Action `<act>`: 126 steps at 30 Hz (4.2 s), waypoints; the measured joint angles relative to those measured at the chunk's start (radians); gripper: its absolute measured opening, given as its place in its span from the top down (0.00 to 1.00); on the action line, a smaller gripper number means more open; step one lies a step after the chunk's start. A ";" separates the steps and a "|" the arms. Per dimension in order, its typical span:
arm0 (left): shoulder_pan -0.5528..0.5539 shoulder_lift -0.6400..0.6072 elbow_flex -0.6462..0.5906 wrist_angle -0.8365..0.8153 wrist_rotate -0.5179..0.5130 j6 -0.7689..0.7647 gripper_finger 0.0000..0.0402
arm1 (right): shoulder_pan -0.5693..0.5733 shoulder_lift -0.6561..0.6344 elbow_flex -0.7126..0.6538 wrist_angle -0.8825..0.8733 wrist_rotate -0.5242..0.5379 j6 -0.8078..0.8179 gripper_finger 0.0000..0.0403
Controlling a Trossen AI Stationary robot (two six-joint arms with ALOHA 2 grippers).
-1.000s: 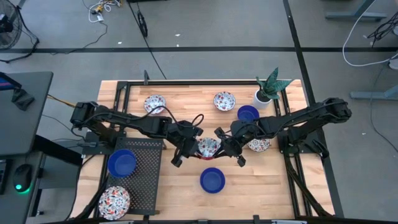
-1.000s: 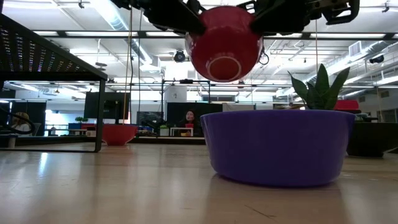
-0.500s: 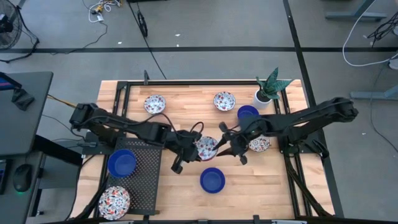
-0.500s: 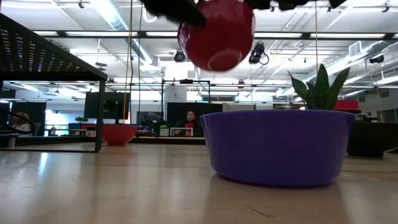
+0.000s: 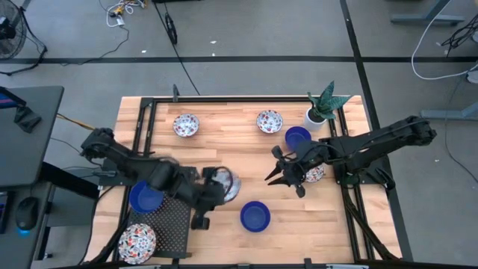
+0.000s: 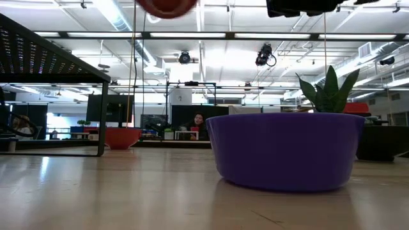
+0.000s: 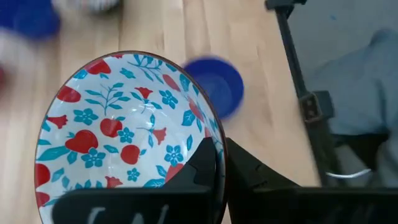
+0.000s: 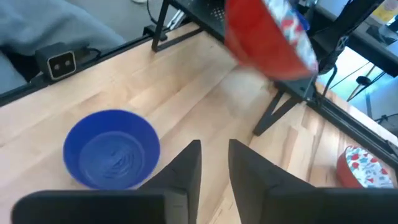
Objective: Pick & Place Mini bowls
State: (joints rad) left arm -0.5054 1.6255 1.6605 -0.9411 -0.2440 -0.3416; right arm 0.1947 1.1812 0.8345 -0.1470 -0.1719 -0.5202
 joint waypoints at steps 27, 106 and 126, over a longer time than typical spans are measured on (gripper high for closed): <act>-0.335 0.324 0.425 -0.633 -0.033 -0.859 0.97 | -0.025 0.001 -0.052 0.257 0.000 -0.096 0.89; -0.255 0.172 0.362 -0.583 -0.497 -0.575 0.66 | -0.014 0.002 -0.052 0.211 -0.001 0.014 0.89; 0.433 0.170 -0.467 0.872 0.333 0.311 0.90 | 0.204 -0.060 -0.052 -0.495 0.383 0.628 0.99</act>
State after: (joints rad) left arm -0.0728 1.7951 1.1940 -0.0692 0.0891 -0.0308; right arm 0.3986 1.1213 0.7822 -0.6422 0.2109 0.1074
